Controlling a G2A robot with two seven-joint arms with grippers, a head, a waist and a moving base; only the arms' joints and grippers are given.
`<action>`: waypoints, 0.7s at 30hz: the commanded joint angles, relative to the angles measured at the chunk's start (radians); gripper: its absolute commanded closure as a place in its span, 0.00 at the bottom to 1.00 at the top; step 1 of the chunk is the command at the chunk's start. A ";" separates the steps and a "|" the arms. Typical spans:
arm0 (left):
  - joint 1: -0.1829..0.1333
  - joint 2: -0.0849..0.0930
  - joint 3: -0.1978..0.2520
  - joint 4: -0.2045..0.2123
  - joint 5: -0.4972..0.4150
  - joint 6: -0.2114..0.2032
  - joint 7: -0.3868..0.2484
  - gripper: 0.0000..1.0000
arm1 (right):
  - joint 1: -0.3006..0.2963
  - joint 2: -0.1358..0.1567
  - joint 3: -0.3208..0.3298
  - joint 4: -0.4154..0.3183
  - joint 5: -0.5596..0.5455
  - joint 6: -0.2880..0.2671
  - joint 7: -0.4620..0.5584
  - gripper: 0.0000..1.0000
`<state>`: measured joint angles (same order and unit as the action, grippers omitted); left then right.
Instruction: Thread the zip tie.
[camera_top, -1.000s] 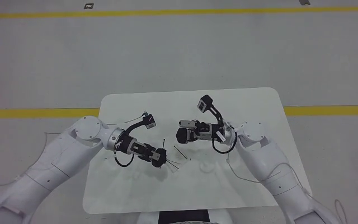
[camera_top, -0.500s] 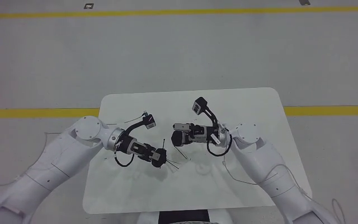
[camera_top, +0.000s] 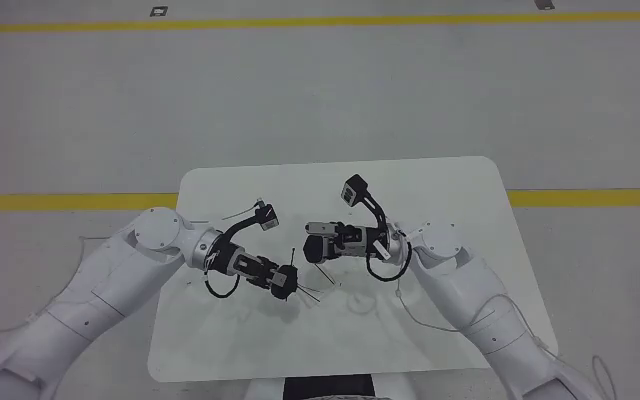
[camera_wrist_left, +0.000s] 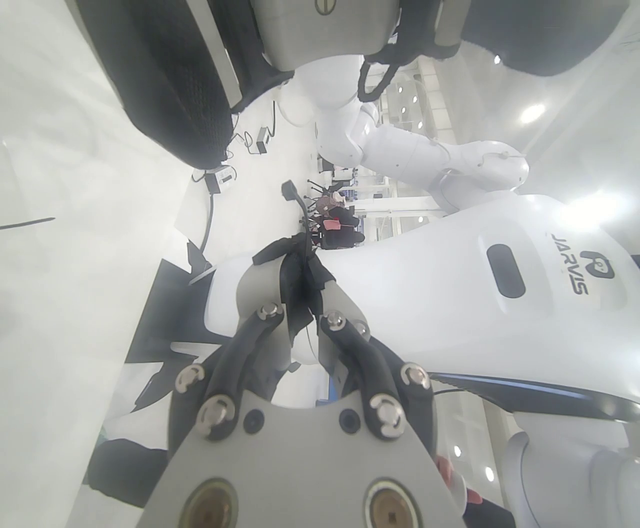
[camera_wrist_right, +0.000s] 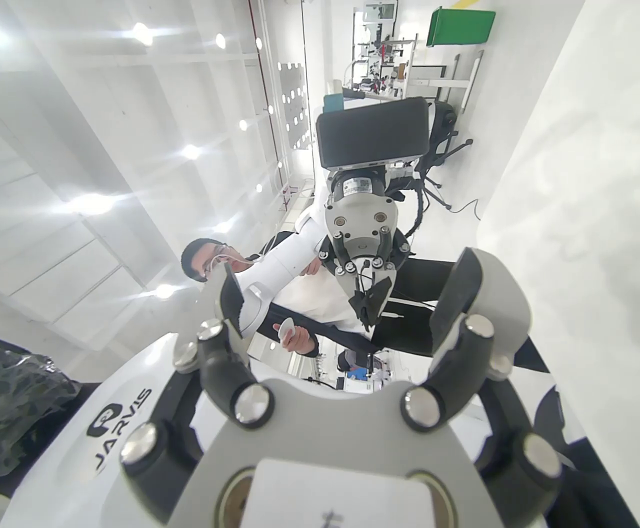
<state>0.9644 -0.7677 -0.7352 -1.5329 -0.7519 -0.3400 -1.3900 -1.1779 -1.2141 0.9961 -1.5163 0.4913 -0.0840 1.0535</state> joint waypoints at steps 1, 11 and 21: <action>0.000 0.000 0.000 0.000 0.000 0.000 0.000 1.00 | 0.003 0.000 -0.002 0.002 -0.003 -0.005 0.002 0.00; 0.000 0.000 0.000 0.000 0.000 0.000 0.000 1.00 | 0.009 -0.001 -0.007 0.007 -0.004 -0.042 0.003 0.60; 0.000 0.000 0.000 0.000 0.000 0.000 0.000 1.00 | 0.009 0.005 -0.006 0.000 -0.024 -0.032 0.023 0.60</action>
<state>0.9644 -0.7677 -0.7352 -1.5329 -0.7519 -0.3400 -1.3900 -1.1683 -1.2101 0.9900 -1.5140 0.4695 -0.1201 1.0737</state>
